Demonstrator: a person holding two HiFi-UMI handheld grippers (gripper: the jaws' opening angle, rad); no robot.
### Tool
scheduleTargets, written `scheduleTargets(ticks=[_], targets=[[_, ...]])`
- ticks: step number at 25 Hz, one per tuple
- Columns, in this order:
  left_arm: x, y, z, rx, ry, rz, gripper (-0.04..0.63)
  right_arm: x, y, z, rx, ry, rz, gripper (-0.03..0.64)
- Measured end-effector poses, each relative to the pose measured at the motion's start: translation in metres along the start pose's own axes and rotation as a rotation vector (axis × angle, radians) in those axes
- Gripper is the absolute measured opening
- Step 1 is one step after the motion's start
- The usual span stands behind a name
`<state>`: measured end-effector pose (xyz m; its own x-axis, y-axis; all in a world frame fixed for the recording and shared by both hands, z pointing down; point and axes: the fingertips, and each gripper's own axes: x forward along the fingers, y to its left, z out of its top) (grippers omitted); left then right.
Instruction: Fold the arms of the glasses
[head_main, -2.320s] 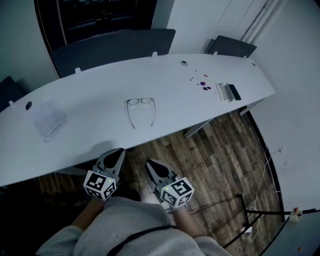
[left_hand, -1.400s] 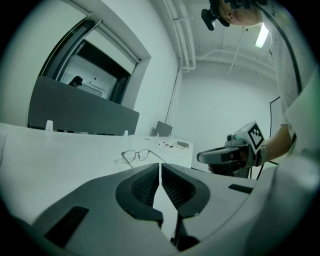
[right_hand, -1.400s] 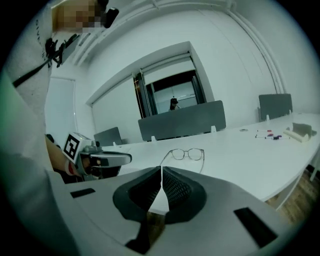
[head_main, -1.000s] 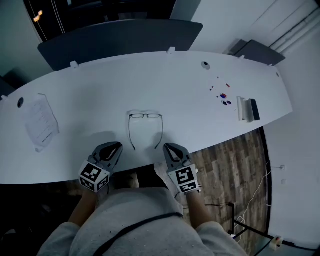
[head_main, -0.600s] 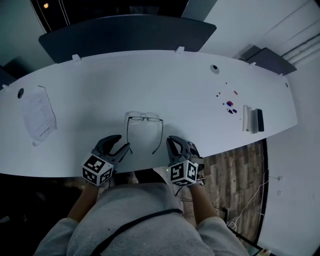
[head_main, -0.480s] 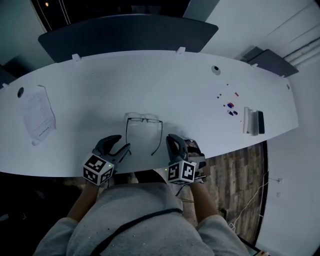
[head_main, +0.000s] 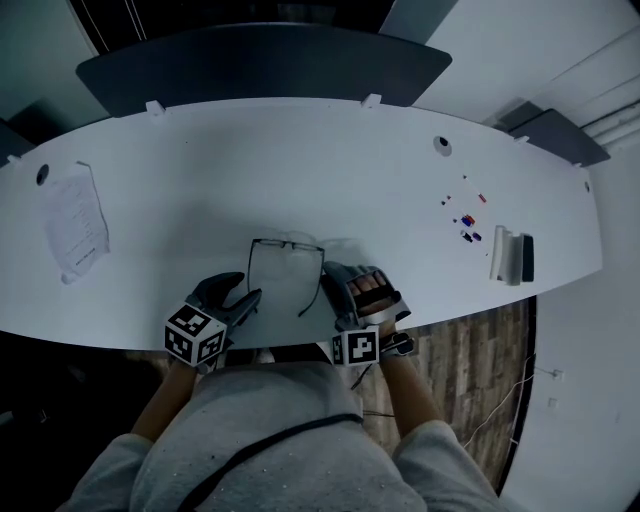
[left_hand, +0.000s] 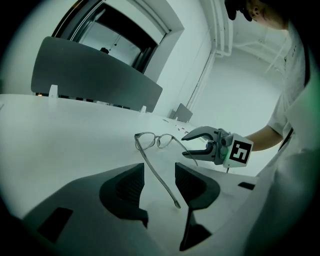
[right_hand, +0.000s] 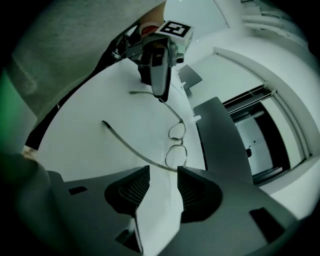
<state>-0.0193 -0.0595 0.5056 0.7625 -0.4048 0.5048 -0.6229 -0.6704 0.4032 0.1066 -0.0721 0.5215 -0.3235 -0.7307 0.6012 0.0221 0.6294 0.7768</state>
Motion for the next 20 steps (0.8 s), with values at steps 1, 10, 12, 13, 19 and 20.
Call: scheduleTargets(ticks=[1,10,12,13,19,20], targets=[[0.001,-0.001,0.000,-0.008,0.002,-0.005,0.196,0.001,0.001,0.001,-0.015,-0.013,-0.004,0.163],[0.000,-0.003,0.003,-0.084,-0.015,-0.008,0.193,-0.003,-0.012,0.011,0.025,-0.118,-0.066,0.077],[-0.004,-0.002,0.006,-0.080,-0.022,-0.006,0.180,-0.005,-0.017,0.014,0.068,-0.148,-0.060,0.058],[-0.006,-0.001,0.008,-0.079,-0.029,-0.003,0.164,-0.006,-0.021,0.016,0.094,-0.164,-0.056,0.052],[-0.025,0.001,0.030,-0.107,-0.119,-0.004,0.155,-0.008,-0.035,0.021,0.268,-0.245,-0.003,0.038],[-0.029,0.003,0.033,-0.103,-0.136,-0.004,0.155,-0.007,-0.036,0.021,0.308,-0.258,0.015,0.038]])
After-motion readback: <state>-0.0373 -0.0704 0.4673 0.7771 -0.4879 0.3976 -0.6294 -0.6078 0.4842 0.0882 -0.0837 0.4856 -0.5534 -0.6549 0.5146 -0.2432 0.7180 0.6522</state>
